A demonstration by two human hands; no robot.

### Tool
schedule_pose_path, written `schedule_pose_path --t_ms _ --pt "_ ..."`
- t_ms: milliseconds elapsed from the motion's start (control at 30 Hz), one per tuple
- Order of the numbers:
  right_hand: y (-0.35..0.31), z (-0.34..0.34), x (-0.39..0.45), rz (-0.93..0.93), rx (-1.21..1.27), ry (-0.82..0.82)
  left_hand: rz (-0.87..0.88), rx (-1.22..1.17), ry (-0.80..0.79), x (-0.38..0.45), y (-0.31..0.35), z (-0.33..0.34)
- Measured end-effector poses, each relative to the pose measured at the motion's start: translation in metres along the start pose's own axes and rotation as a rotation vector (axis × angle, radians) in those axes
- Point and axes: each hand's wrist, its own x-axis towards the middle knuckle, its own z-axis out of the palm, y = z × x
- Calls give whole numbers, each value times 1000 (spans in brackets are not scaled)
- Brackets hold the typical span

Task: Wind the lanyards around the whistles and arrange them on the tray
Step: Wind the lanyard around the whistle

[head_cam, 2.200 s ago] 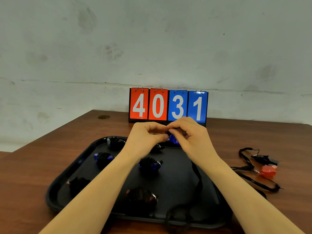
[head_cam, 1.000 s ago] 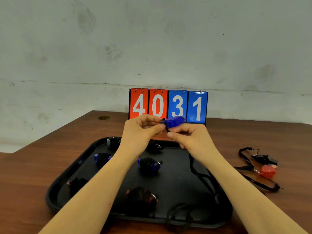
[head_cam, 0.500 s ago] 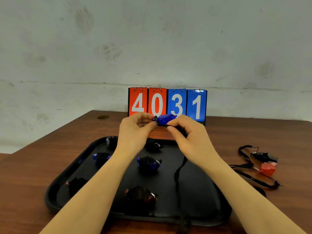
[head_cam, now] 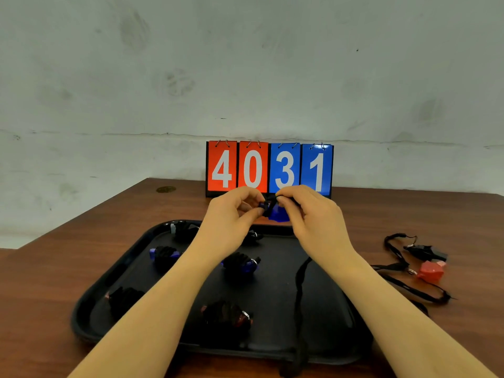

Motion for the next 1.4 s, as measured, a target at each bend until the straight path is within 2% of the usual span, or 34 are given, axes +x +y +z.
schedule_pose_path --t_ms 167,433,600,867,1133,1400 --pt "4 -3 1 167 138 16 35 15 -83 -2 3 -1" --pt "-1 -17 8 527 677 -63 54 -32 -154 -6 7 -5" --pt "5 -18 9 666 743 -24 42 -180 -107 -5 10 -6" --pt "-3 -8 3 531 713 -203 -94 -392 45 0 6 -4" --pt "-8 -7 2 468 701 -291 -159 -273 156 4 2 -4" --pt "-8 -15 4 475 969 -325 -200 -194 234 7 -3 -6"
